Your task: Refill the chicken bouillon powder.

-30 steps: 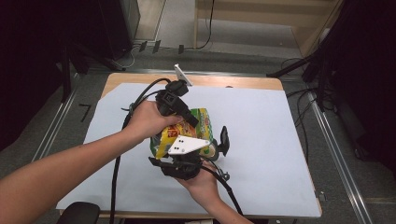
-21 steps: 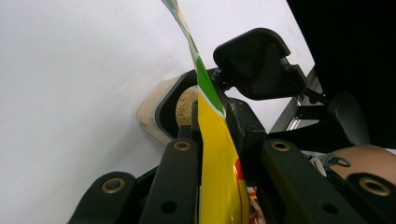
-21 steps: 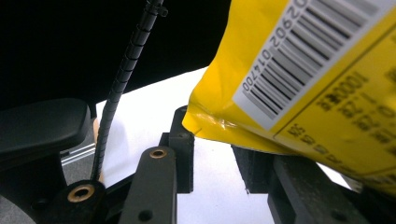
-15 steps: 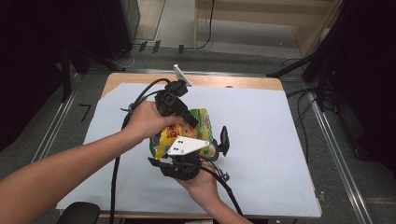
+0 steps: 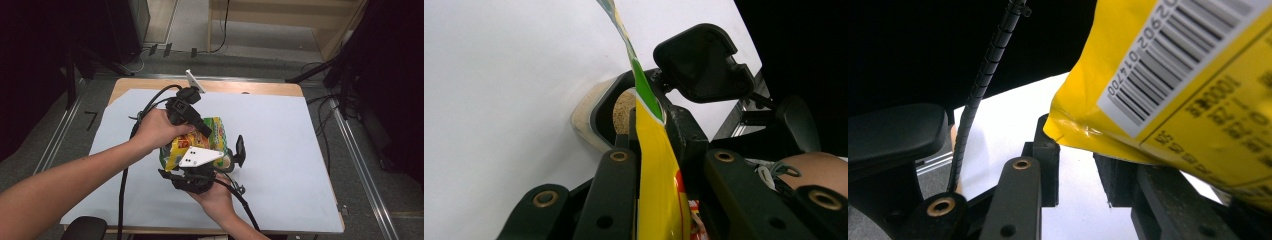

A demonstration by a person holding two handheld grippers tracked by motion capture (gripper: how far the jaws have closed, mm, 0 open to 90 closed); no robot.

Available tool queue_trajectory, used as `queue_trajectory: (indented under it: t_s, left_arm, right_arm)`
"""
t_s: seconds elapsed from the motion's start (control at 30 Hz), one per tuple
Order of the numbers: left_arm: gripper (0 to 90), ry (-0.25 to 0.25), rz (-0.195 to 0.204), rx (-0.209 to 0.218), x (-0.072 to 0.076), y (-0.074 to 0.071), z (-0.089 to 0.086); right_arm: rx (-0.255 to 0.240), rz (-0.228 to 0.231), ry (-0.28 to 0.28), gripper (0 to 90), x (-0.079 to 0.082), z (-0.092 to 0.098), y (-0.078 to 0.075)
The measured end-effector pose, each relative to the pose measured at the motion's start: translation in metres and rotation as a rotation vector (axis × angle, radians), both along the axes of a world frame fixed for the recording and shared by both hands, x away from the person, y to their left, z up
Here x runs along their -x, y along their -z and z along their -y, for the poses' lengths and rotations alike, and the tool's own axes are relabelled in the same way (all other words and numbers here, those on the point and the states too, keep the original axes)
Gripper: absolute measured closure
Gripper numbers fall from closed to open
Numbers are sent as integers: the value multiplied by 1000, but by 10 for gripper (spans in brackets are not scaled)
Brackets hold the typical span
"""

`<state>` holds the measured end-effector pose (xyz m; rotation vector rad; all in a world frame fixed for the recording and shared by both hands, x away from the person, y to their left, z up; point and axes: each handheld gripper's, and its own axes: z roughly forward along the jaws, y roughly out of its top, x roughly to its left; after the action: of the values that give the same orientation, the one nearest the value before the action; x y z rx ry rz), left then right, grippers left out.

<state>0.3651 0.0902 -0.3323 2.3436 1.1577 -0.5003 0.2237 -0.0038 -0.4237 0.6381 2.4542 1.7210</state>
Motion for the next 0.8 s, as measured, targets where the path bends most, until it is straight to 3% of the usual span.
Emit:
queue_trajectory:
  t_s: [0.8]
  left_arm:
    - [821, 3, -3, -6, 0, 1, 0]
  right_arm:
    - [0, 1, 1, 758, 1, 0, 0]
